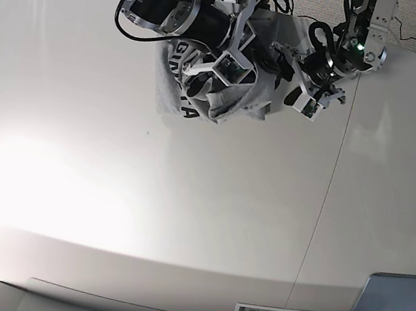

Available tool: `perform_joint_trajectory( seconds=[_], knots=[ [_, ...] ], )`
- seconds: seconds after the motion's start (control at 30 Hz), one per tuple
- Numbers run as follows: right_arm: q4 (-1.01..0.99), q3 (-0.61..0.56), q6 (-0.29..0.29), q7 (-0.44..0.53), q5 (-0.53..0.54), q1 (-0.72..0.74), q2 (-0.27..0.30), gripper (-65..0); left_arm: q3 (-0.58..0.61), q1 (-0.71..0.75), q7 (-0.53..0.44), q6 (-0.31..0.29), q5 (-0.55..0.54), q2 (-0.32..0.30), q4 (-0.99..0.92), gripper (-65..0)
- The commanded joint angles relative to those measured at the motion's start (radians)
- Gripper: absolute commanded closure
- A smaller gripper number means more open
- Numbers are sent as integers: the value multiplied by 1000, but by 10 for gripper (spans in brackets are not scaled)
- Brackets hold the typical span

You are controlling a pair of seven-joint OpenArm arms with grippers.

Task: Fold the T-shirt properly
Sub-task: 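Grasp the folded bundle with both grippers and flip it over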

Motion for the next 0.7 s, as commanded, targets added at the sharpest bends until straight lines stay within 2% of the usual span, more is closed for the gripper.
perform_joint_trajectory(
  seconds=[0.0,0.03,0.37,0.5,0.67],
  knots=[
    [18,-3,19,24,22,3,-5,0,0,6,27,-3,6,-5,3,-339],
    [19,-2,43,16,3,6,-4,0,0,6,27,-3,6,-6,3,-339],
    [19,-3,43,31,-21,8,-5,0,0,6,28,-3,6,-8,3,-339],
    [19,-3,43,96,-20,8,-5,0,0,6,27,-3,6,-8,3,-339],
    [19,-3,43,24,-31,8,-5,0,0,6,28,-4,6,-8,3,-339]
  ],
)
